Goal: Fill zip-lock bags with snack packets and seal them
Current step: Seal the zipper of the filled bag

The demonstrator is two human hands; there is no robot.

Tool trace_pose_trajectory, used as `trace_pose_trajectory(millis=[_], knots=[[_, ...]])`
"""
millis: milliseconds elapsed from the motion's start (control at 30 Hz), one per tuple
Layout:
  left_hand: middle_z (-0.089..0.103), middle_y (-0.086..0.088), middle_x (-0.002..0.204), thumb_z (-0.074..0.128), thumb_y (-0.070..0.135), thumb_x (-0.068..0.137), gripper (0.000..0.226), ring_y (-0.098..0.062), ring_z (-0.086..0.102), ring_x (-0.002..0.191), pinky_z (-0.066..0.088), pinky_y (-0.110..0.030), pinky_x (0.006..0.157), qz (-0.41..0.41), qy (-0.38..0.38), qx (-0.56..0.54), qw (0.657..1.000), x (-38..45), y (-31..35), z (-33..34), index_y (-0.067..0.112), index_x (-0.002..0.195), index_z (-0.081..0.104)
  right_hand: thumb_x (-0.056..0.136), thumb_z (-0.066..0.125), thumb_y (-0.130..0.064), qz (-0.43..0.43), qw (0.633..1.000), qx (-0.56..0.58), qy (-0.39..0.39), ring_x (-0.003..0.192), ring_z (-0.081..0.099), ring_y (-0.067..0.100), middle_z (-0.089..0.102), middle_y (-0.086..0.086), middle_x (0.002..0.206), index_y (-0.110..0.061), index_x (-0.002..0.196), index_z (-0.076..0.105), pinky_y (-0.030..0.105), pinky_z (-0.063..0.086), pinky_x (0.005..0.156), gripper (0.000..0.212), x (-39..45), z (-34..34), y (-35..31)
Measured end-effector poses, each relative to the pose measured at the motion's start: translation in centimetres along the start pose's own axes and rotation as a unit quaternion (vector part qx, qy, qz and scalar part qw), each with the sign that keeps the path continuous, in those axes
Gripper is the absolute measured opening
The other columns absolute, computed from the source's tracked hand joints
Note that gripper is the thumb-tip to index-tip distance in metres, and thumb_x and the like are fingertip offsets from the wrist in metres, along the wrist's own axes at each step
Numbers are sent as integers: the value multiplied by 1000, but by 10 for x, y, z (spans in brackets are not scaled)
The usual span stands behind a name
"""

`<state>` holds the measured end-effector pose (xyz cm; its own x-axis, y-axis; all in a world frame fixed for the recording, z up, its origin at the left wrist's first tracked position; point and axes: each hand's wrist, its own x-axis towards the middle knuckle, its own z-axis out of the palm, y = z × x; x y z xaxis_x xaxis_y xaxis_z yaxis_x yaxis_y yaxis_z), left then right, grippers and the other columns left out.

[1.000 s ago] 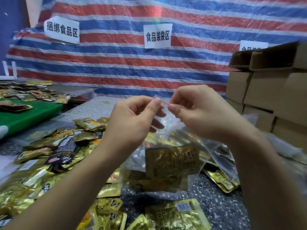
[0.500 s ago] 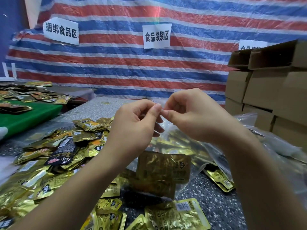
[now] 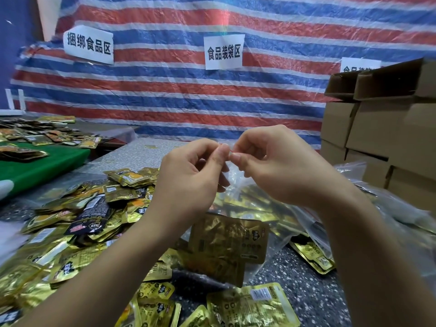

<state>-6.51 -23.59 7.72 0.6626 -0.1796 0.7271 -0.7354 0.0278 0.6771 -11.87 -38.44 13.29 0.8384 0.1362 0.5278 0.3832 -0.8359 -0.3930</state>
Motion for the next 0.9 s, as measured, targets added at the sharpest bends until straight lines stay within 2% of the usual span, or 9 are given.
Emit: trace_pose_trajectory(millis=[100,200,400,600,667,767,900], knots=[[66,0,68,56,21,98,19,-11,68,59,57,-30,55,12,-4,24,1000,0,0,0,15,85,69,96,65,-30,-6,1000,-12,4,67,60,8,65,-7,70,-22,84,69,28,49,59,15,1,1,1],[66,1,67,56,22,99,19,-11,67,61,56,-36,57,27,-2,44,999,-1,0,0,16,86,68,96,64,-28,-14,1000,-16,8,65,58,7,64,-8,67,-22,82,68,24,46,56,16,1,3,2],[64,4,63,55,20,100,21,-14,65,60,52,-40,56,51,20,55,997,-3,-1,2,15,83,67,96,65,-28,-18,1000,-11,11,65,59,10,64,-6,66,-22,80,68,32,47,58,17,1,4,1],[64,0,62,55,21,100,23,-13,63,57,52,-41,56,38,32,43,998,-2,-2,3,13,82,67,94,67,-28,1,1000,2,2,64,57,4,64,-8,71,-22,82,67,25,48,59,13,2,5,3],[65,-1,63,55,22,100,23,-13,64,58,53,-42,57,30,32,32,999,-2,0,2,14,83,67,94,68,-23,-9,1000,0,13,64,57,3,64,-9,69,-21,83,69,19,45,57,11,2,6,1],[66,-2,65,55,25,100,23,-14,66,58,55,-47,58,19,20,9,1000,0,2,0,13,84,66,93,69,-19,-21,999,16,43,60,56,2,62,-9,63,-19,80,71,17,44,55,14,2,6,0],[69,1,71,63,25,95,13,-14,68,58,58,-40,56,-5,-5,-11,1000,3,2,-3,15,88,69,92,72,-19,-12,998,34,42,62,60,3,67,-8,67,-20,83,75,23,49,55,9,2,4,1]])
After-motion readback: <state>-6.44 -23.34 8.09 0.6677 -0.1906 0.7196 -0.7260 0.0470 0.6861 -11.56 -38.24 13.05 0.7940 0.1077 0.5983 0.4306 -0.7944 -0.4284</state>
